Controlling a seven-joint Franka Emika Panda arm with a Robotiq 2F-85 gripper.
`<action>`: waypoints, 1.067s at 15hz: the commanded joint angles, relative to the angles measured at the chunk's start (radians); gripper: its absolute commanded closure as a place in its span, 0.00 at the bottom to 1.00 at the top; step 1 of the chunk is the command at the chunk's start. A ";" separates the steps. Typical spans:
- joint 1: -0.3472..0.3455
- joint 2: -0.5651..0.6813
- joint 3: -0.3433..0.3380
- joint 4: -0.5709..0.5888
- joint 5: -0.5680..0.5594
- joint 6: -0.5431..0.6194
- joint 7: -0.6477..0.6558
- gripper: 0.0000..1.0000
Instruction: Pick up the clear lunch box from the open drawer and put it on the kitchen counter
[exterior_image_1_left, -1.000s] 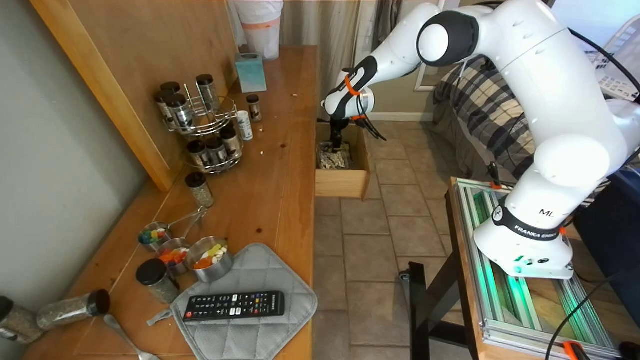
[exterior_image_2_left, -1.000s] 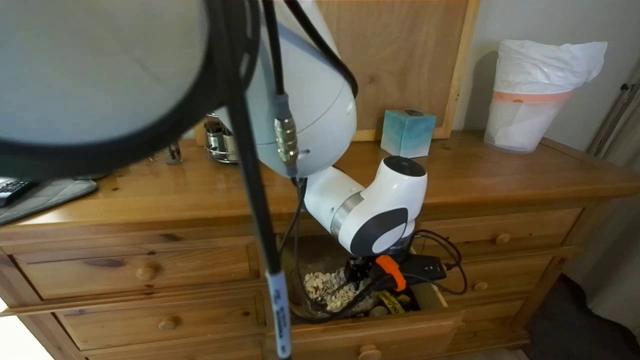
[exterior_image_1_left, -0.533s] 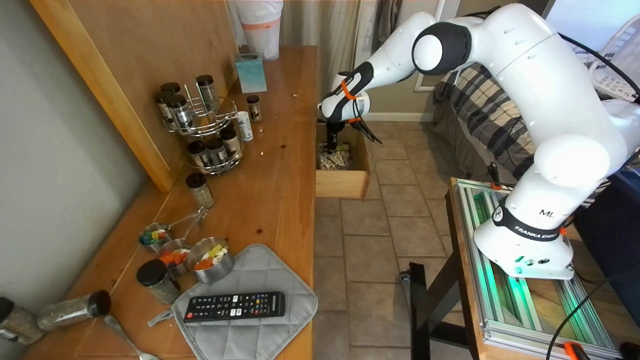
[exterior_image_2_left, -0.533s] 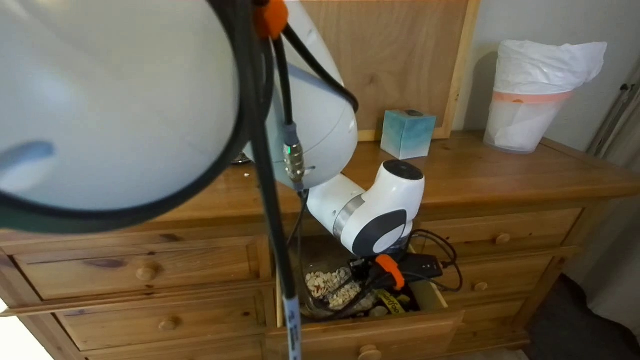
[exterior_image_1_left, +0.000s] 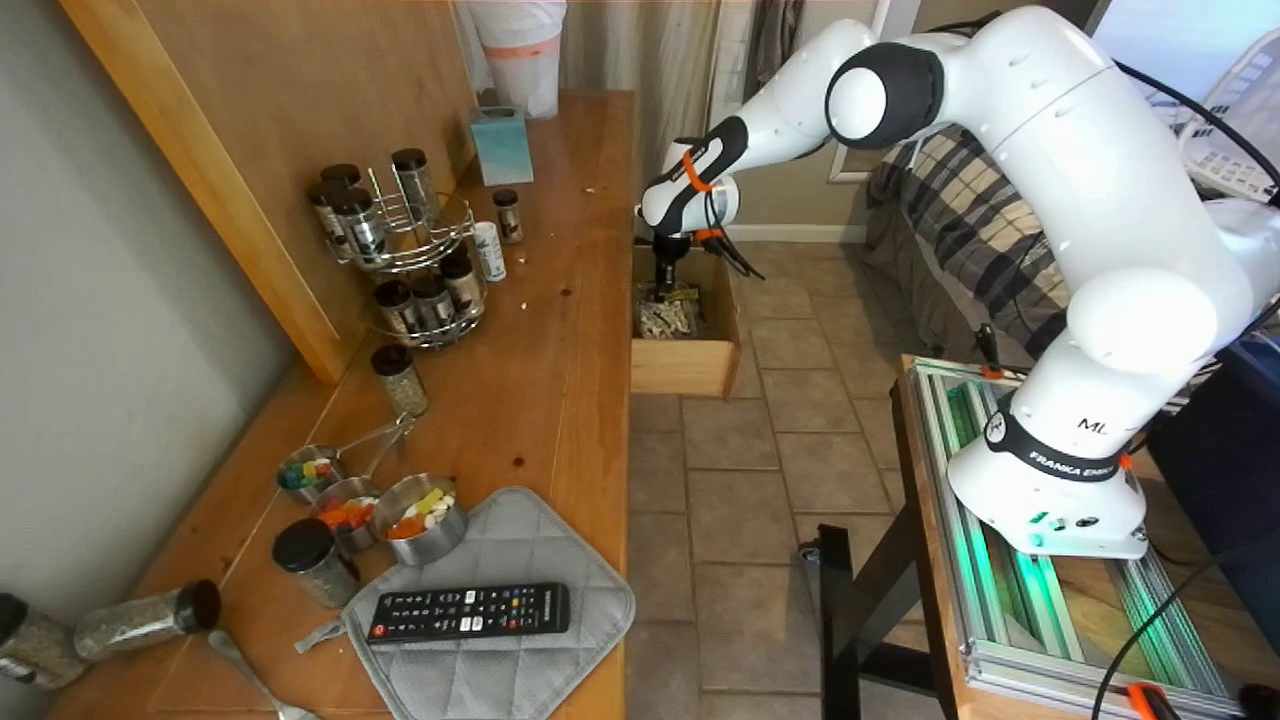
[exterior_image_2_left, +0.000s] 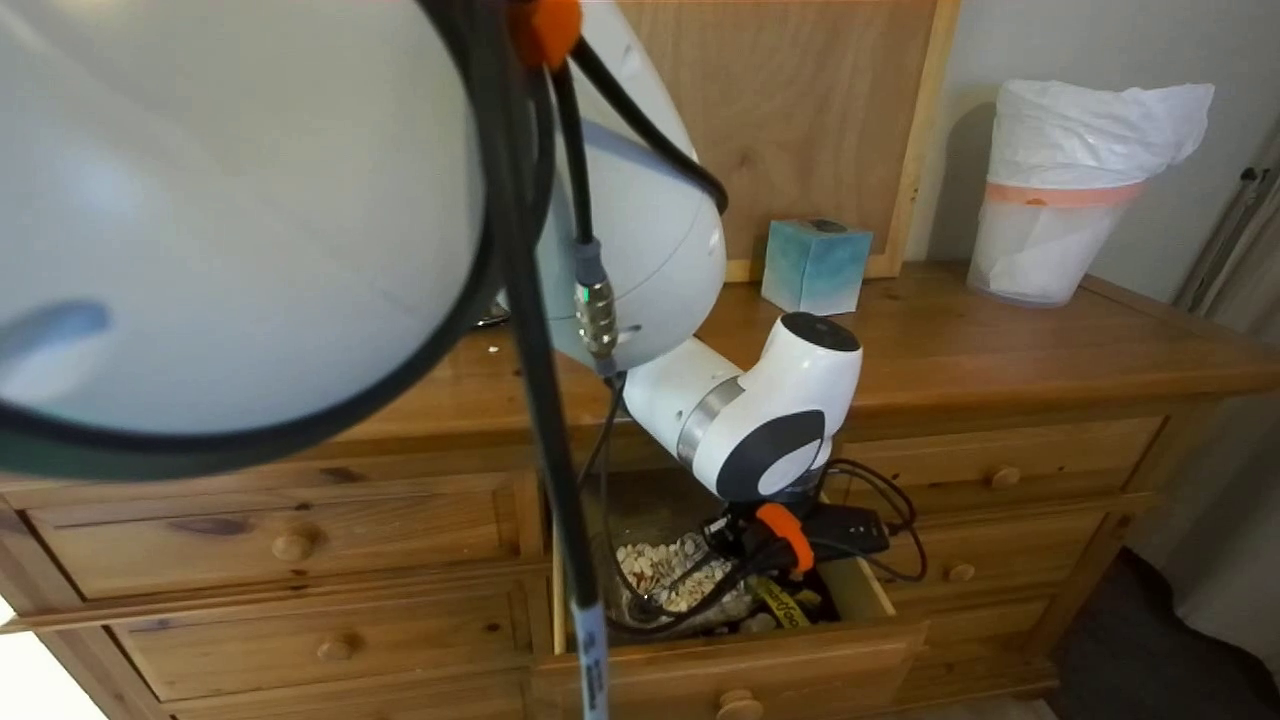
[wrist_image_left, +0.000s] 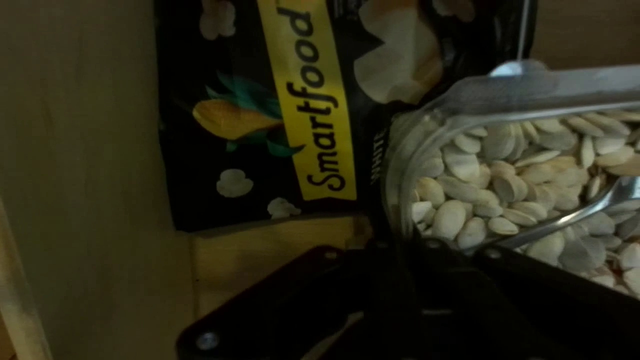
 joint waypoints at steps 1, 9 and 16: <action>-0.014 0.014 0.017 0.046 -0.008 -0.056 -0.002 0.95; -0.060 -0.030 0.054 0.074 0.043 -0.220 -0.021 0.95; -0.100 -0.021 0.081 0.128 0.097 -0.377 -0.024 0.96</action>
